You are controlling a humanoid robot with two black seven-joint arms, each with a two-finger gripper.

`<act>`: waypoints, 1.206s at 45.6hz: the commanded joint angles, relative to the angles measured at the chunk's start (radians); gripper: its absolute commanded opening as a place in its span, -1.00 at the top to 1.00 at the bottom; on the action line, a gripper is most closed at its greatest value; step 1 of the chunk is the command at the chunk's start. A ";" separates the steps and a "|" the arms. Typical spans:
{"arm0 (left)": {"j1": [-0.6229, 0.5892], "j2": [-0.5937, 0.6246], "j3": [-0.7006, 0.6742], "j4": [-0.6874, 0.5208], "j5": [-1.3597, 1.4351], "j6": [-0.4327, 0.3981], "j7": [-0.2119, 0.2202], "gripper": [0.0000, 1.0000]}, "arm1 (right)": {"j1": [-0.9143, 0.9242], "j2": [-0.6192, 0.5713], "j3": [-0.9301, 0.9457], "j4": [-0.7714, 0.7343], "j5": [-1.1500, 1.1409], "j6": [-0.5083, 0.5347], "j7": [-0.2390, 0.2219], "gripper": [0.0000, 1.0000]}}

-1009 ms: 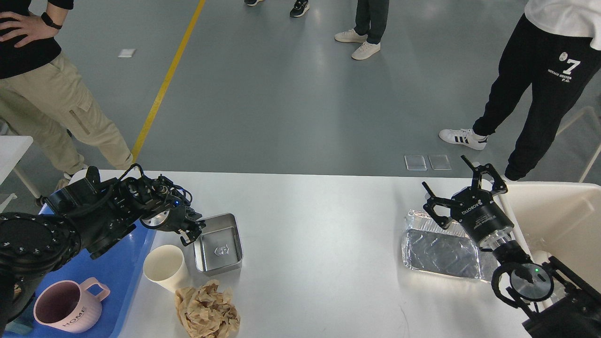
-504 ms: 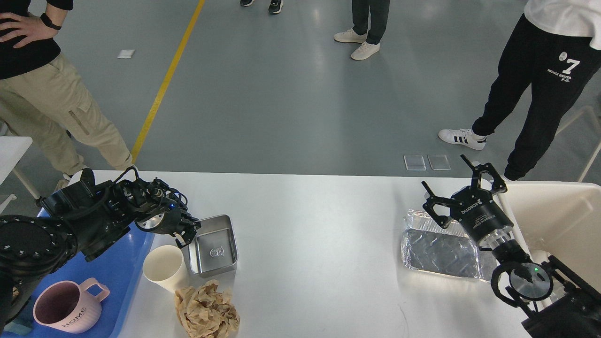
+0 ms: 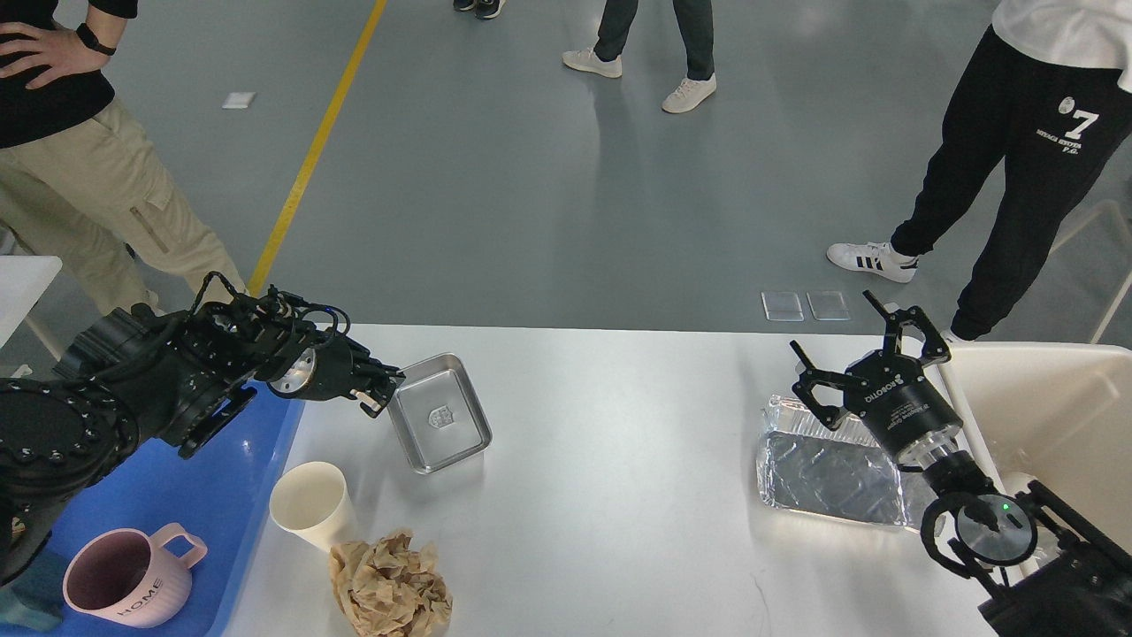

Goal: Tidy desktop
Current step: 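Lift the steel box with the left gripper and swing it over the blue tray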

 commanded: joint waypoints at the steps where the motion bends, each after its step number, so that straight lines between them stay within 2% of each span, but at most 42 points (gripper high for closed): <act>1: -0.016 0.007 -0.003 -0.002 -0.082 -0.011 -0.012 0.98 | 0.003 0.000 -0.002 0.000 0.000 0.000 0.000 -1.00; 15: -0.042 0.015 -0.034 -0.016 -0.153 -0.019 -0.028 0.99 | 0.003 0.000 -0.002 0.000 0.000 -0.002 0.000 -1.00; 22: -0.061 0.041 -0.088 -0.046 -0.239 -0.106 -0.048 0.98 | 0.007 0.000 -0.005 -0.001 0.000 -0.005 0.000 -1.00; 31: -0.099 0.226 -0.213 -0.334 -0.299 -0.229 -0.040 0.95 | 0.012 -0.002 -0.005 -0.008 0.000 -0.005 0.000 -1.00; 41: -0.101 0.484 -0.322 -0.604 -0.300 -0.290 -0.034 0.93 | 0.020 0.000 -0.008 -0.011 -0.002 -0.008 0.000 -1.00; 47: -0.066 0.617 -0.405 -0.678 -0.308 -0.293 -0.028 0.93 | 0.020 0.000 -0.008 -0.011 -0.002 -0.008 0.000 -1.00; 55: 0.069 0.748 -0.525 -0.687 -0.351 -0.275 -0.028 0.93 | 0.020 0.000 -0.009 -0.011 -0.002 -0.008 0.000 -1.00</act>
